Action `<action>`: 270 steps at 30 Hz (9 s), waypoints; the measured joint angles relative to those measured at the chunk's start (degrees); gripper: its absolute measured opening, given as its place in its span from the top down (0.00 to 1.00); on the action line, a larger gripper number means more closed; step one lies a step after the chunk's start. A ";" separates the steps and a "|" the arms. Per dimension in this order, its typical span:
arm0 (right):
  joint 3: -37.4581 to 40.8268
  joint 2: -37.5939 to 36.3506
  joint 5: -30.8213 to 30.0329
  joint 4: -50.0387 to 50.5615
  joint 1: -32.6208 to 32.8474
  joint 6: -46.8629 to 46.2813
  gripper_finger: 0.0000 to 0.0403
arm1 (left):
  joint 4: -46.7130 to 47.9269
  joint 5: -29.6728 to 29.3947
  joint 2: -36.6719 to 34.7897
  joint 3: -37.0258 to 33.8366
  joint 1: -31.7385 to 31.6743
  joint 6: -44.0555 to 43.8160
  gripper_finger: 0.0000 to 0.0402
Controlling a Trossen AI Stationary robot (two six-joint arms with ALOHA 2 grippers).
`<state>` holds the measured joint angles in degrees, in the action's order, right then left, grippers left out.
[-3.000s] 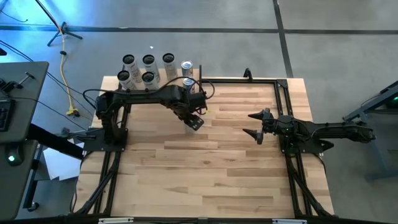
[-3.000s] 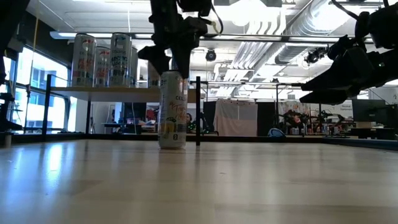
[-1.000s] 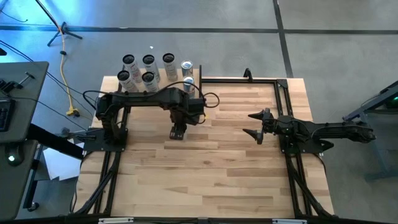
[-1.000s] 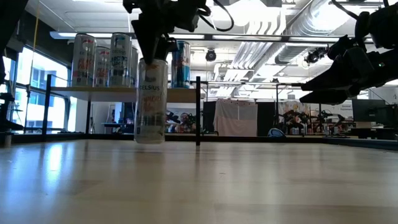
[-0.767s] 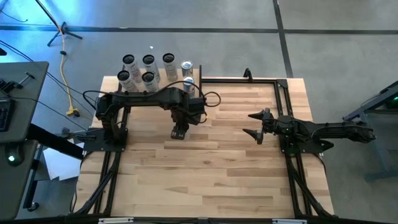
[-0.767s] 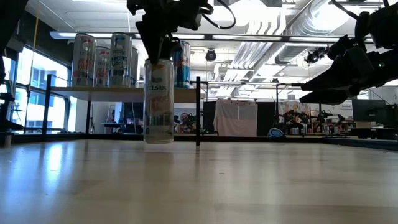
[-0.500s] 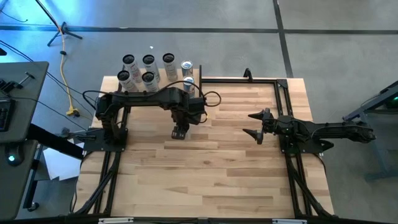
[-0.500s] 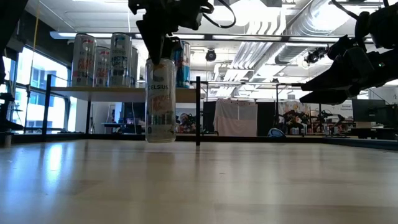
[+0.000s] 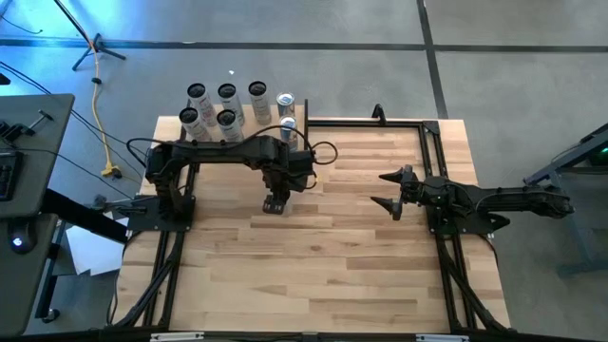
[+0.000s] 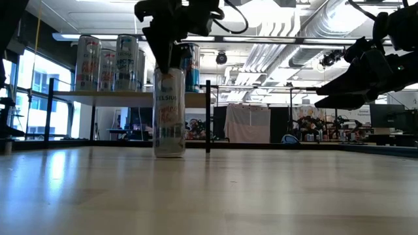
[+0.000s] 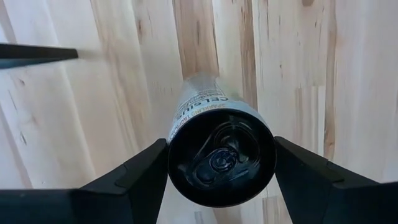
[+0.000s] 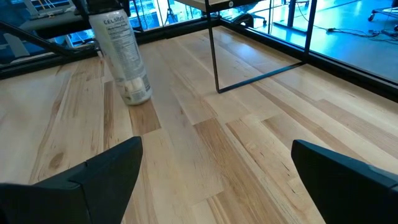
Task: Place canned beverage on shelf
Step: Put the white yellow soda can on the shelf aligned with the other white yellow soda can
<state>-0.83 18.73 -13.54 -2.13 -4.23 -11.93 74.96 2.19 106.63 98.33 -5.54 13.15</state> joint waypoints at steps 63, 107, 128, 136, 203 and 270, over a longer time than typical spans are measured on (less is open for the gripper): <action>-0.01 0.01 0.01 0.00 -0.01 0.00 0.01 | -11.48 -75.44 -0.92 -19.36 35.23 -111.61 0.19; -0.01 -0.01 0.00 0.00 0.00 -0.01 0.01 | -45.74 -86.36 1.25 -36.70 35.15 -94.89 0.19; -0.01 0.01 0.00 0.00 0.00 0.01 0.01 | -40.15 -90.58 8.94 -36.68 29.66 -110.16 0.19; -0.01 0.01 0.02 0.00 0.00 0.00 0.01 | -42.68 -90.65 8.94 -36.68 26.36 -109.68 0.19; -0.01 0.01 0.02 0.00 -0.02 -0.01 0.01 | -43.96 -92.17 -19.56 -36.64 17.13 -73.97 0.51; -0.01 -0.01 0.00 0.00 -0.01 -0.01 0.01 | -68.08 -88.08 -17.20 -36.59 -1.20 -51.87 0.36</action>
<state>-0.84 18.72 -13.54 -2.13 -4.24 -11.94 6.87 -85.89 89.43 61.73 -6.75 -38.72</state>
